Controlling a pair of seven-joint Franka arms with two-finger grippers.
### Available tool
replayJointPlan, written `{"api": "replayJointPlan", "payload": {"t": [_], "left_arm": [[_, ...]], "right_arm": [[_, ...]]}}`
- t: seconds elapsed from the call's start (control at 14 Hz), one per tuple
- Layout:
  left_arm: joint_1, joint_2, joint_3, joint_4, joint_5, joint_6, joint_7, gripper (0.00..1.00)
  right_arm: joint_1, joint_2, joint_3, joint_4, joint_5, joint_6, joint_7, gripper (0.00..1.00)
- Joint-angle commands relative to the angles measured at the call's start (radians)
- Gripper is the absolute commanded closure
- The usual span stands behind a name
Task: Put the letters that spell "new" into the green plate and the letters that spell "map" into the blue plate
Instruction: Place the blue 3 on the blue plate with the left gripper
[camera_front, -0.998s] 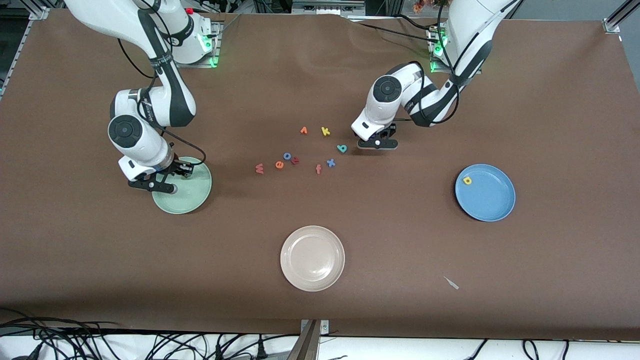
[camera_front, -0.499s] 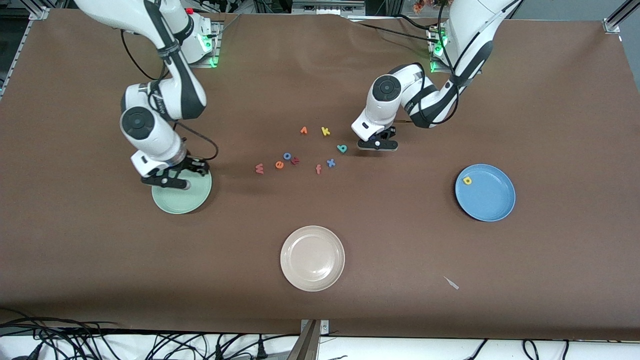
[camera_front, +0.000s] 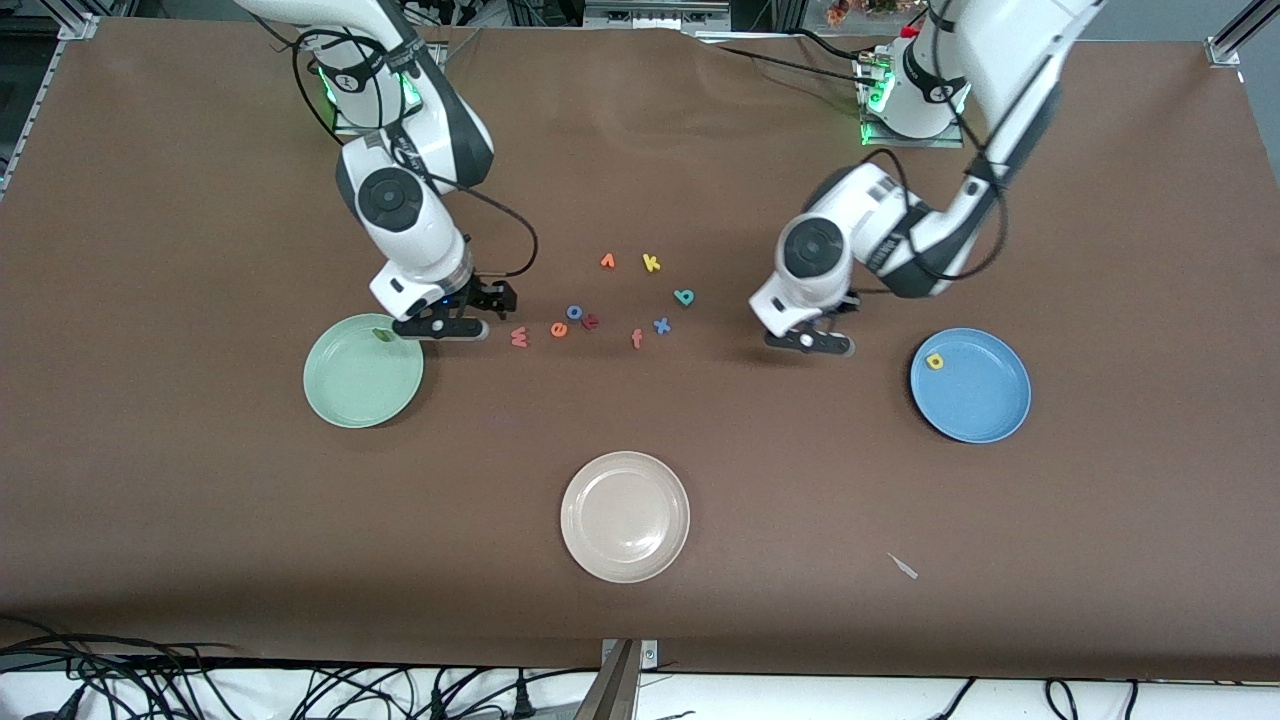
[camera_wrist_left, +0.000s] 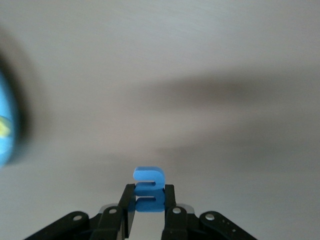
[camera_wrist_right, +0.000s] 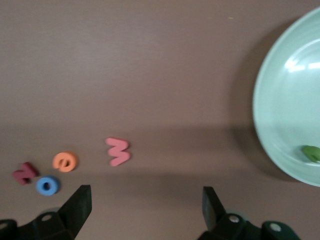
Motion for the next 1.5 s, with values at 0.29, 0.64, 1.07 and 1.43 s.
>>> {"api": "replayJointPlan", "payload": {"t": [0.29, 0.64, 1.07, 1.43], "left_arm": [[0.287, 0.068, 0.025, 0.131, 0.085, -0.101, 0.602, 1.0], [0.335, 0.207, 0.033, 0.174, 0.205, -0.043, 0.664, 0.54], [0.319, 0.158, -0.013, 0.257, -0.046, -0.144, 0.465, 0.0], [0.342, 0.088, -0.198, 0.117, -0.144, -0.062, 0.012, 0.0]], "right_arm": [[0.025, 0.051, 0.033, -0.029, -0.027, 0.193, -0.052, 0.02], [0.025, 0.093, 0.033, -0.087, -0.027, 0.339, -0.1, 0.02], [0.023, 0.145, 0.025, -0.093, -0.025, 0.391, -0.098, 0.11], [0.017, 0.188, 0.022, -0.07, -0.028, 0.426, -0.098, 0.19]]}}
